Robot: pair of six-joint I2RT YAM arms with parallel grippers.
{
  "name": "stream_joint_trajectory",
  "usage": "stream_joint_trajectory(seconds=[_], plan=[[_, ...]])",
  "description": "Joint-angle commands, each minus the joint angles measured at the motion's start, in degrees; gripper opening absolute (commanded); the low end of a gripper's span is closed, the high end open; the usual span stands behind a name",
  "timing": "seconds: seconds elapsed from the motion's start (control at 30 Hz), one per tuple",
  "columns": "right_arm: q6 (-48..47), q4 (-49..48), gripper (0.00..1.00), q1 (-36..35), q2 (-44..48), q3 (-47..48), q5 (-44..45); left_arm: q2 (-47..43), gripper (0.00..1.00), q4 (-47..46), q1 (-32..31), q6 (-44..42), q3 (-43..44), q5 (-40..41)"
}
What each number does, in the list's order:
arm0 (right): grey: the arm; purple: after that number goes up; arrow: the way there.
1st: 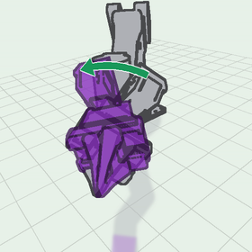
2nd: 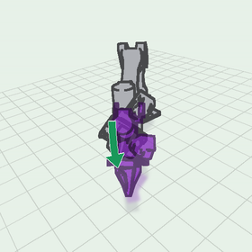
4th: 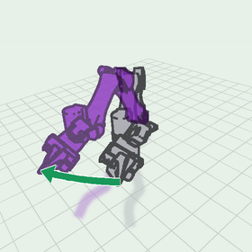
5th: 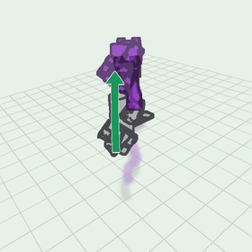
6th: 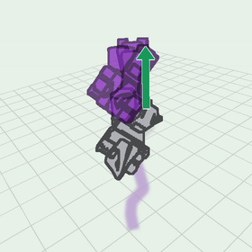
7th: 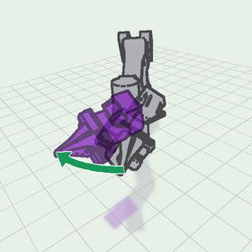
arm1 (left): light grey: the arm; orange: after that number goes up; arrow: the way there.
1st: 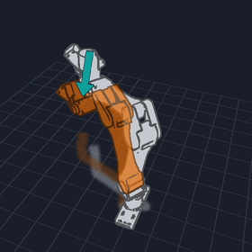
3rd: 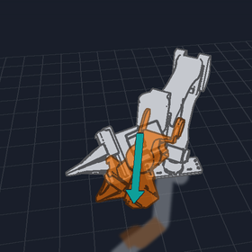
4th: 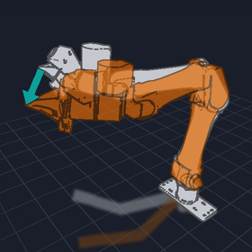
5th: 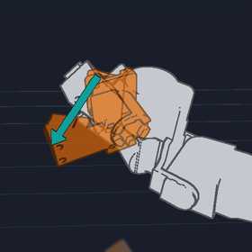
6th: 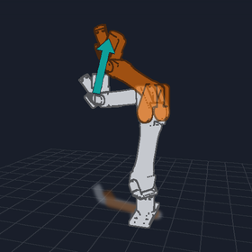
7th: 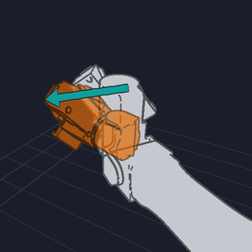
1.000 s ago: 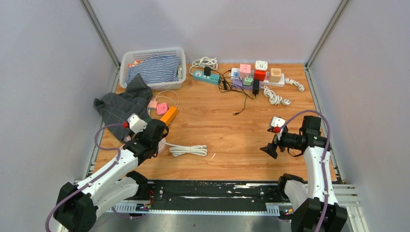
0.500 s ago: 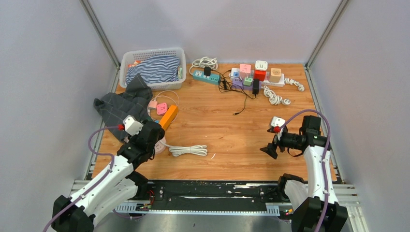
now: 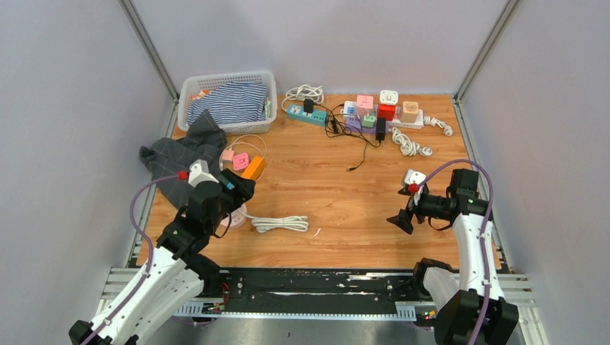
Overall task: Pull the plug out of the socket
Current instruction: Place the socket at the center of the board, then move the socket to the center of the board.
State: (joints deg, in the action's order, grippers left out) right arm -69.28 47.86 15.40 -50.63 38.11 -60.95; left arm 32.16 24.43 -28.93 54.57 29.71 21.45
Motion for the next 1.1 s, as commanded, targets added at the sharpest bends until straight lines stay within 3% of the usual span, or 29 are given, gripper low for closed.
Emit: stream_joint_trajectory(seconds=[0.0,0.13,0.33,0.43,0.63,0.7,0.77,1.07], plan=[[5.72,-0.77,1.0,-0.22,0.26,2.72,1.09,-1.71,0.84,-12.47,0.45,-10.05,1.54,-22.79],[14.39,-3.66,1.0,-0.19,0.2,4.71,5.91,-0.33,0.9,-23.52,0.45,-14.4,0.6,-36.93],[32.47,-10.93,1.0,0.8,1.13,7.85,14.49,8.58,0.94,-24.01,0.33,-16.7,4.84,-44.46],[34.97,-13.97,1.0,0.88,2.04,7.34,17.06,13.34,1.0,-23.9,-0.76,-19.49,8.07,-48.44],[35.52,-15.77,1.0,0.93,1.3,7.22,20.13,16.93,1.0,-23.91,-8.07,-28.21,7.27,-44.98],[35.74,-15.33,1.0,0.87,-0.23,7.96,20.07,16.48,1.0,-22.4,-8.34,-30.6,5.77,-47.24],[35.05,-13.11,1.0,0.84,-1.96,9.47,19.39,15.41,1.0,-18.41,-8.97,-32.27,5.6,-43.85],[35.06,-11.82,1.0,4.18,0.04,9.48,17.41,14.57,1.0,-21.58,-10.1,-34.44,2.3,-38.9]])
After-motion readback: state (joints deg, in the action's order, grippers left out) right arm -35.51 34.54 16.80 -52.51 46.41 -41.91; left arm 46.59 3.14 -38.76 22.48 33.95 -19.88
